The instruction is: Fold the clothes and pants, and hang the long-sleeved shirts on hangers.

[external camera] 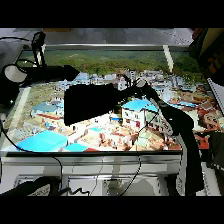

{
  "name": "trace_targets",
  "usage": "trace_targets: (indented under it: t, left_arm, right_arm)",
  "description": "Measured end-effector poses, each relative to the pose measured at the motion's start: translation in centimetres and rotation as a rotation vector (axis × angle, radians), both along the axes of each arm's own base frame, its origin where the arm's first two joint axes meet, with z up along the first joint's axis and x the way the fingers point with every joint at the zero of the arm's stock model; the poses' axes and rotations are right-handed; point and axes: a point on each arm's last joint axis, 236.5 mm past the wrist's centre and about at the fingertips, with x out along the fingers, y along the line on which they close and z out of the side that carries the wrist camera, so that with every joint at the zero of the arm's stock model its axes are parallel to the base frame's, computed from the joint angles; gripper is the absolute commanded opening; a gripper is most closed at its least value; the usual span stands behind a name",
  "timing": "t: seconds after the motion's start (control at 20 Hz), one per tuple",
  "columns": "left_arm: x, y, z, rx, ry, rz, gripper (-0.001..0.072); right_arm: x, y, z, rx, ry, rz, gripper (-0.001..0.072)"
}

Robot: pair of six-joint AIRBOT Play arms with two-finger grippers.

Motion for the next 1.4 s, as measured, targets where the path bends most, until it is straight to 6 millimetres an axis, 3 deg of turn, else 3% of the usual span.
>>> trace_targets:
  t: [0.15,0.3,0.5,0.7,0.8,1.05,1.15,1.4]
  left_arm:
    - [0.0,0.1,0.1,0.000,-0.002,0.002,0.0342]
    - [-0.2,0.2,0.5,-0.001,-0.011,0.003,0.0342]
    - [-0.9,0.2,2.2,-0.004,-0.047,0.003,0.0342]
    - [-1.9,0.3,4.3,-0.008,-0.091,0.002,0.0342]
    - [-2.4,0.4,5.2,-0.010,-0.111,0.002,0.0342]
    - [-2.8,0.4,6.1,-0.011,-0.130,0.003,0.0342]
    - [-2.9,0.4,6.2,-0.011,-0.132,0.003,0.0342]
    - [-2.9,0.4,6.3,-0.011,-0.134,0.003,0.0343]
  right_arm:
    - [2.4,-0.7,4.9,0.040,-0.109,-0.024,0.0025]
    - [4.7,-5.2,10.8,0.058,-0.206,-0.082,0.0025]
    - [5.2,-14.6,17.7,0.059,-0.274,-0.149,0.0025]
    - [2.9,-26.0,22.1,0.014,-0.272,-0.233,0.0025]
    - [0.7,-31.9,21.9,-0.069,-0.207,-0.287,0.0025]
    - [-8.7,-45.5,16.8,-0.358,0.132,-0.425,0.0025]
    - [-11.8,-49.4,15.9,-0.423,0.224,-0.490,0.0025]
    - [-17.6,-55.8,16.3,-0.536,0.317,-0.608,0.0025]
